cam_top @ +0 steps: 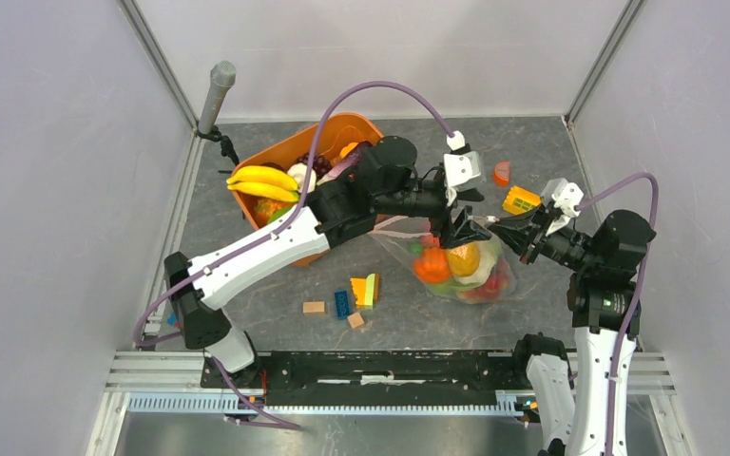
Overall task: Place the food in the zip-top bag and seal the zipper
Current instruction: Adjust the zipper food storage bag at the center of the board, then zip the zipper food storage bag at the center of the board.
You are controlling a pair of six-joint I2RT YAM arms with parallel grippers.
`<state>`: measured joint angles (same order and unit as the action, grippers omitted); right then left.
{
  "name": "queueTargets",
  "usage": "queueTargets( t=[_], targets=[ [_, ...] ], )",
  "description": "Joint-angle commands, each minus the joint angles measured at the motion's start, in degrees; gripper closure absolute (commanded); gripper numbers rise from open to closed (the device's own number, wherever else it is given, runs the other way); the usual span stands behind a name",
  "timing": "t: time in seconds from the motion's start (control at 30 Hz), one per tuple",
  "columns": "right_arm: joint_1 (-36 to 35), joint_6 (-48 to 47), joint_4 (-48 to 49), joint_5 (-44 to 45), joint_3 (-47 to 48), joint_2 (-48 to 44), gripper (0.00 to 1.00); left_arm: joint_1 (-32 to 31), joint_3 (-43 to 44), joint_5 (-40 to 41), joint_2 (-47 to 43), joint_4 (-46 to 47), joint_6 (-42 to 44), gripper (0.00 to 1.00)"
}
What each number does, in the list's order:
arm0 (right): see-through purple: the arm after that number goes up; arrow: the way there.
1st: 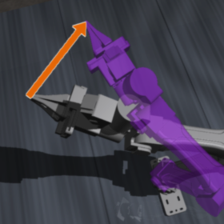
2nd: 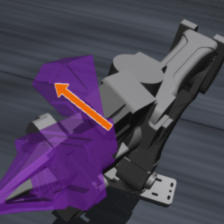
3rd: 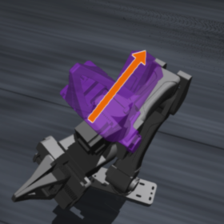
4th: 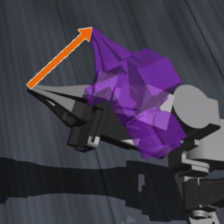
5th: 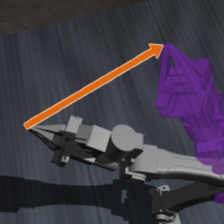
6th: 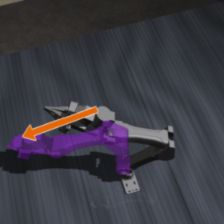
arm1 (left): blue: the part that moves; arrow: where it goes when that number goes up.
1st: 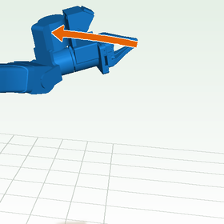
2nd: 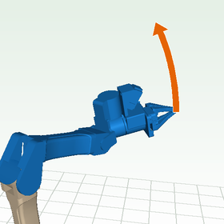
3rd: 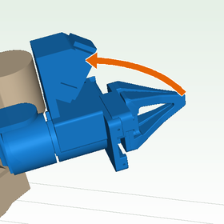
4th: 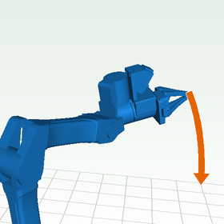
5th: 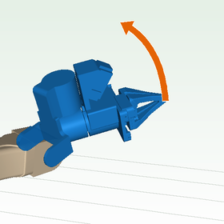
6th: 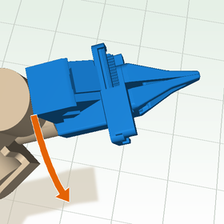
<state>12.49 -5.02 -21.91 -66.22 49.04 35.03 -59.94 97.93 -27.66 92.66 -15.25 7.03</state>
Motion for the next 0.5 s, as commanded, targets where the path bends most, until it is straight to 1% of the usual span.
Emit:
queueTargets(
  t=[0.0,0.03,0.07,0.17,0.23,0.37,0.47],
  targets=[
    [0.12,-1.53,2.18,-1.94,0.89,-1.11,1.00,-0.17,2.51,-1.13,1.31,1.81,4.20,0.28],
    [0.13,-1.64,2.22,-1.99,0.89,-1.28,1.00,-0.15,2.00,-0.54,1.58,2.60,4.46,0.38],
    [0.09,-1.66,2.27,-1.99,0.96,-1.47,1.00,-0.18,1.13,0.60,1.79,4.05,4.21,0.45],
    [0.11,-1.60,2.43,-1.98,0.72,-1.71,1.00,-0.51,-0.62,0.42,1.93,6.81,4.06,0.46],
    [0.13,-1.66,2.44,-1.90,0.46,-1.70,1.00,-0.71,-1.36,0.09,1.74,7.41,4.41,0.50],
    [0.10,-1.58,2.52,-1.84,0.27,-1.67,1.00,-1.02,-2.44,-0.69,0.81,7.26,5.89,0.53],
    [0.15,-1.58,2.49,-1.90,0.14,-1.73,1.00,-1.04,-2.83,-0.72,0.36,6.29,7.32,0.59]
  ],
)
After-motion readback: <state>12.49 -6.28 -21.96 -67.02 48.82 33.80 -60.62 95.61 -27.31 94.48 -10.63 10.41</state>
